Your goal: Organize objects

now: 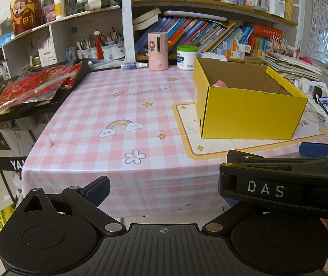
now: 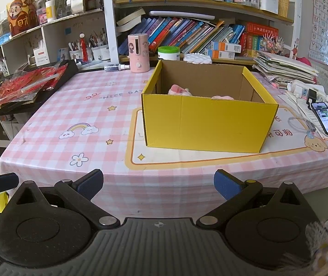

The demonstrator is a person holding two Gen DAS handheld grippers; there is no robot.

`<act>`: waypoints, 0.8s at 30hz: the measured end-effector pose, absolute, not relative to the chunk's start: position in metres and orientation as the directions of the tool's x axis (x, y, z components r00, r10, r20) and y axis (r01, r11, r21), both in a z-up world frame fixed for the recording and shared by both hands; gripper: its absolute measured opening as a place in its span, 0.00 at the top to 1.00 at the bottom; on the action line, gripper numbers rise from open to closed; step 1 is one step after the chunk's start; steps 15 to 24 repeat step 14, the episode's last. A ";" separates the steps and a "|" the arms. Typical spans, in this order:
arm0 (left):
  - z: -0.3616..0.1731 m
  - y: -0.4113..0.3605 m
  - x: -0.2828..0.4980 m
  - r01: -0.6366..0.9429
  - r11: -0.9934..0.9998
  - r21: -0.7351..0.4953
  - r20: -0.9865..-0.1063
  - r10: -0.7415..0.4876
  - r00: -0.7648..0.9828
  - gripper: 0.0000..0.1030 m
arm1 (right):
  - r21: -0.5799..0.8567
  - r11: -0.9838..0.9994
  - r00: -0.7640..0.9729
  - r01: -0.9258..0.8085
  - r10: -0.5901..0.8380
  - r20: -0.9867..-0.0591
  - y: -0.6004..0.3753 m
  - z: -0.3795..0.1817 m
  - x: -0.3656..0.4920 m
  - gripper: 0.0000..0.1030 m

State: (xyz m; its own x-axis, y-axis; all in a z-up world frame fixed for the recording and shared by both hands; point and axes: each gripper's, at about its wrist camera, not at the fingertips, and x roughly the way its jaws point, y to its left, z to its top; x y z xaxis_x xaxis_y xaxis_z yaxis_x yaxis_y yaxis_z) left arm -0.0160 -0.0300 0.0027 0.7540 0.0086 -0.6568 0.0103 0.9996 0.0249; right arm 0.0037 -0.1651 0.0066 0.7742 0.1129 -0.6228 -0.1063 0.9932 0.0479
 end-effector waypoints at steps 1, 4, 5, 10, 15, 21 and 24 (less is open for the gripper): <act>0.003 -0.030 -0.016 0.010 1.000 0.024 -0.657 0.009 0.754 0.02 | 0.048 0.993 0.774 -0.106 0.112 -0.624 -0.165 0.006 0.004 0.00; 0.002 -0.028 -0.016 0.007 1.000 0.015 -0.659 0.004 0.752 0.02 | 0.047 0.993 0.772 -0.106 0.112 -0.625 -0.164 0.006 0.004 0.00; 0.001 -0.028 -0.015 0.006 1.000 0.010 -0.661 0.002 0.750 0.02 | 0.044 0.993 0.772 -0.106 0.110 -0.626 -0.164 0.006 0.004 0.00; 0.000 -0.028 -0.014 0.007 1.000 0.006 -0.664 -0.001 0.748 0.02 | 0.042 0.994 0.769 -0.105 0.108 -0.630 -0.162 0.005 0.005 0.00; 0.000 -0.029 -0.013 0.009 1.000 0.011 -0.666 0.000 0.746 0.02 | 0.041 0.994 0.769 -0.105 0.108 -0.630 -0.162 0.005 0.006 0.00; 0.000 -0.029 -0.013 0.009 1.000 0.011 -0.666 0.000 0.746 0.02 | 0.041 0.994 0.769 -0.105 0.108 -0.630 -0.162 0.005 0.006 0.00; 0.000 -0.029 -0.013 0.009 1.000 0.011 -0.666 0.000 0.746 0.02 | 0.041 0.994 0.769 -0.105 0.108 -0.630 -0.162 0.005 0.006 0.00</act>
